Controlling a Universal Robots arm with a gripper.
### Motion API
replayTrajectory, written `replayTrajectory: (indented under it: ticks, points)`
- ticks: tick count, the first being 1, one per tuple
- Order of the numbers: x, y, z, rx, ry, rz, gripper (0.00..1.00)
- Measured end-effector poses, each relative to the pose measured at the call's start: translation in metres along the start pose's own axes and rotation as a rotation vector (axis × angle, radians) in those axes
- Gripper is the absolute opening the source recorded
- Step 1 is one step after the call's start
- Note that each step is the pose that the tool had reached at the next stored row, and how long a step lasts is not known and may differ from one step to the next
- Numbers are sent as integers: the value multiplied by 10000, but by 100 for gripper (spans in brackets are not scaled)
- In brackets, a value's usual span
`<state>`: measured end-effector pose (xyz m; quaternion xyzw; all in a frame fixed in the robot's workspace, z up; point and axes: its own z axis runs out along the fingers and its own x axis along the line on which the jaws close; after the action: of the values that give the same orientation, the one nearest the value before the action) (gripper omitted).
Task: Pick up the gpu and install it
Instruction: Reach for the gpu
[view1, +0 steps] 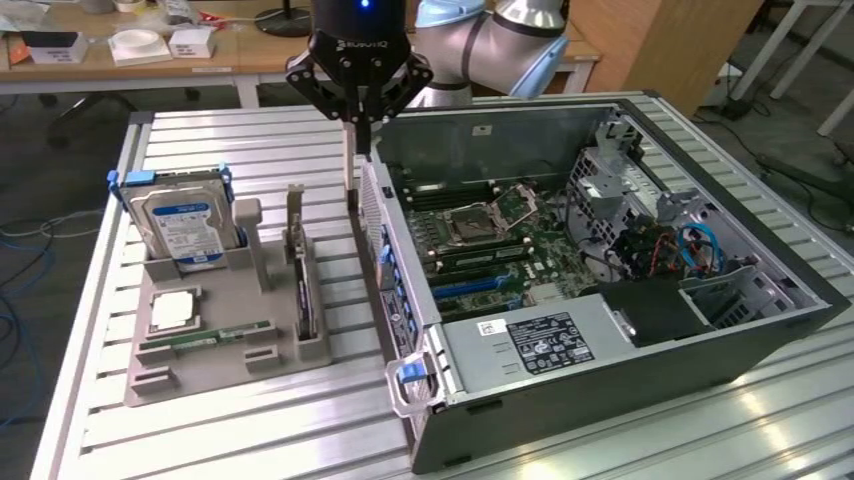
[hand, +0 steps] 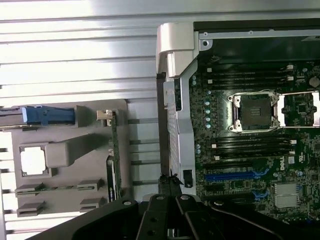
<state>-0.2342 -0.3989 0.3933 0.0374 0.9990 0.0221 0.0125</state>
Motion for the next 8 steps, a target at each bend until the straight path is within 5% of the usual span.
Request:
replayTrajectory:
  ticks: [8]
  points:
    - [139, -10, -4, 0, 1, -1, 10]
